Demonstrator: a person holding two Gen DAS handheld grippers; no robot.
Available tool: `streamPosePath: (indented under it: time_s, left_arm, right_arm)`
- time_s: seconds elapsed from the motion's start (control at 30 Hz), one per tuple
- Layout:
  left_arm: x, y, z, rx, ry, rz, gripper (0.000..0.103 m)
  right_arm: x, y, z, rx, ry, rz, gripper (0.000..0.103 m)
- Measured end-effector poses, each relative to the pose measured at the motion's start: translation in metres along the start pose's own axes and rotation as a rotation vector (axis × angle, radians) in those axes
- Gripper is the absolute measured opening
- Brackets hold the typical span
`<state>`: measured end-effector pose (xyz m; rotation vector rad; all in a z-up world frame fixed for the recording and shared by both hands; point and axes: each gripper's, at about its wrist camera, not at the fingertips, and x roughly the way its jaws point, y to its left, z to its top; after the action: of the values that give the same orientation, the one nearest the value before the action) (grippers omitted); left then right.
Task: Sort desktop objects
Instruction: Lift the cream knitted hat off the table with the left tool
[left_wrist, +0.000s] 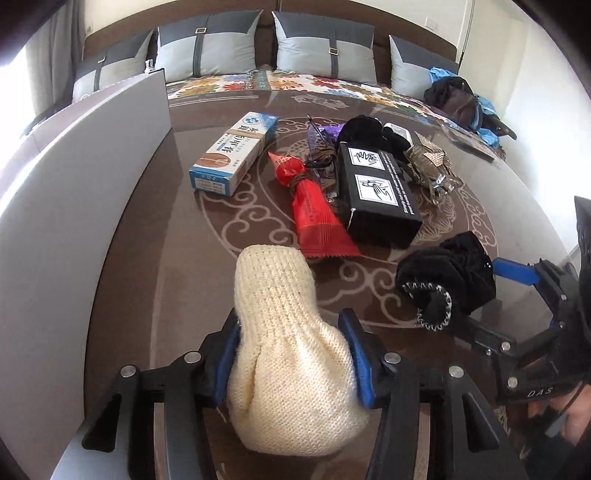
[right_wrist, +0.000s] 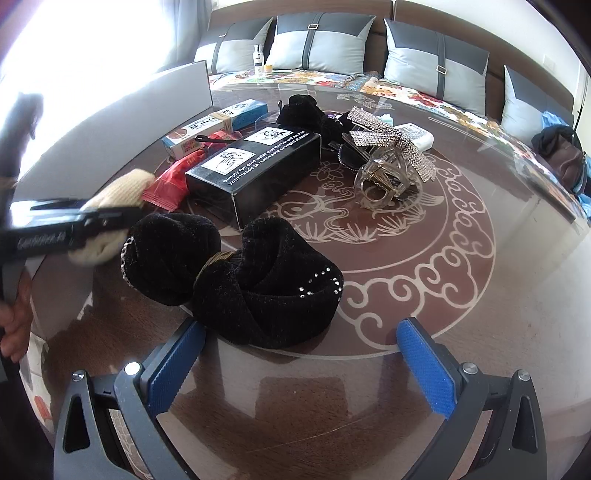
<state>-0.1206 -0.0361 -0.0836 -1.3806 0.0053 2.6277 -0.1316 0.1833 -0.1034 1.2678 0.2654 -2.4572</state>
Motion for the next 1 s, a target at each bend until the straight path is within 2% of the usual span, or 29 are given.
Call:
streamPosePath:
  time_s: [0.1,0.2,0.27,0.37,1.0]
  left_arm:
    - [0.003,-0.009,0.000,0.030,0.000,-0.001,0.074]
    - [0.013,-0.018,0.000,0.090,-0.011,0.052,0.094]
    - [0.015,-0.013,0.000,0.055,-0.008,0.054,0.098]
    - [0.017,-0.012,0.000,0.056,-0.001,0.062,0.103]
    - [0.017,-0.012,0.000,0.047,-0.009,0.069,0.103]
  right_arm:
    - [0.000,0.000,-0.001,-0.002,0.003,-0.003,0.103]
    - [-0.005,0.002,-0.005,-0.012,0.010,-0.005,0.103]
    - [-0.011,0.000,-0.013,-0.036,0.010,0.007,0.103]
    - [-0.022,-0.007,-0.028,-0.024,0.007,0.004,0.103]
    - [-0.025,-0.010,-0.032,-0.002,0.002,-0.011,0.103]
